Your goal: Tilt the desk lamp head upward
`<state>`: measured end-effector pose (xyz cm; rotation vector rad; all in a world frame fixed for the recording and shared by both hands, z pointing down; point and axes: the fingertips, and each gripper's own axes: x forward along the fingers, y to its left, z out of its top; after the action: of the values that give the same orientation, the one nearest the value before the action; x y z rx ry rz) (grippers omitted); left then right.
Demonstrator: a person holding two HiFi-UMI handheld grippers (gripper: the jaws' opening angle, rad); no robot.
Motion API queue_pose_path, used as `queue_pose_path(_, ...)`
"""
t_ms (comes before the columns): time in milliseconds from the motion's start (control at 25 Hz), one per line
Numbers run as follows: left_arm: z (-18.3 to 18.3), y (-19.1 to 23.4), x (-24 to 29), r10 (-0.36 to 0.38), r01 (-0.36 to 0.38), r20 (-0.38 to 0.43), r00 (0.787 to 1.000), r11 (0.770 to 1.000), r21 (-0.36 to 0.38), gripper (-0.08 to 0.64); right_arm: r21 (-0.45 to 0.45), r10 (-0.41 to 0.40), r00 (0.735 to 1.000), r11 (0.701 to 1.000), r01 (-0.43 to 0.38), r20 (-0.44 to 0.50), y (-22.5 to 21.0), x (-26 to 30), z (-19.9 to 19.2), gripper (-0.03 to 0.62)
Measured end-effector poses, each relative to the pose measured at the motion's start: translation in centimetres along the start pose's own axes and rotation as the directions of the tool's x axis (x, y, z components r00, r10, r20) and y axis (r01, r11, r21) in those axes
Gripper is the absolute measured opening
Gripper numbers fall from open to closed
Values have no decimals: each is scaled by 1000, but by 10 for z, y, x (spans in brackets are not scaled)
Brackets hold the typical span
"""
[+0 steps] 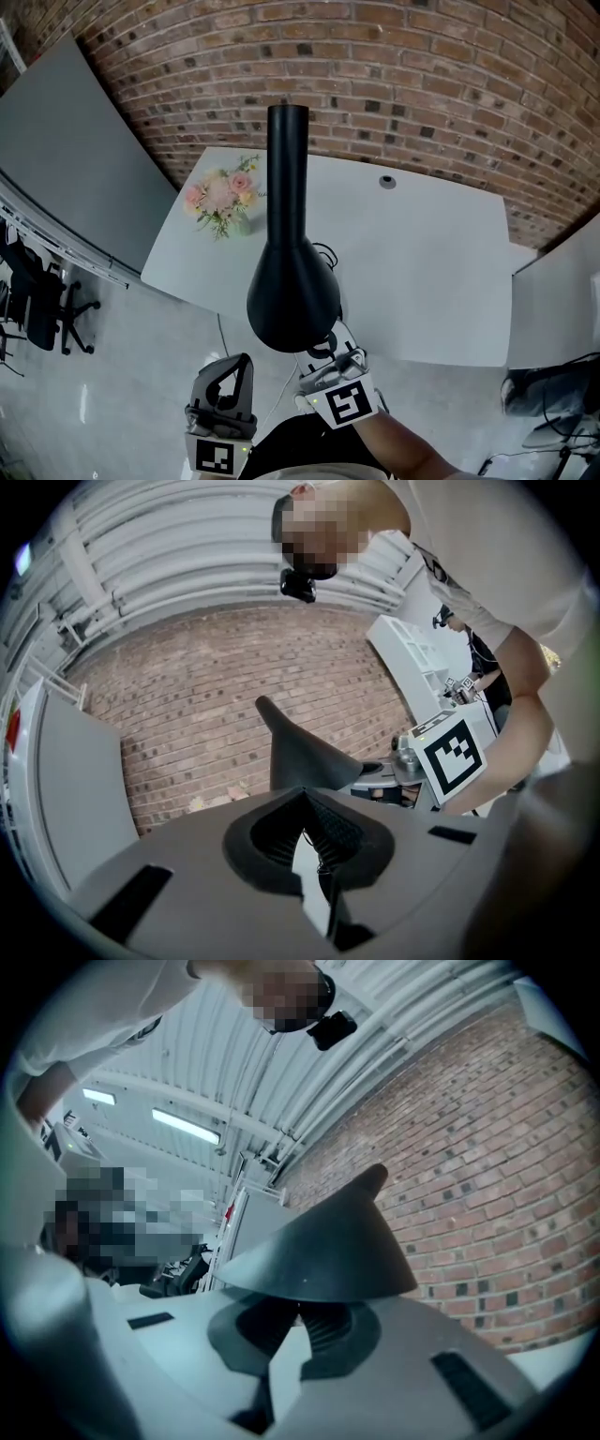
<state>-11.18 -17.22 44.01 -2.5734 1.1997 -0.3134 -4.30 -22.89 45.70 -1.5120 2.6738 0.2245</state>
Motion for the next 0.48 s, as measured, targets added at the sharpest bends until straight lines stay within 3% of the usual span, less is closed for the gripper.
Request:
queue_pose_path(320,14,1,-1,-41,41,19,999,999,6,5,50,-37,999,998,38,-5,5,-13,11,17)
queue_pose_path(480,21,9,-2,-37,36,39,999,999,12,5,22,-34,999,999,34,9,11,-16,22,17)
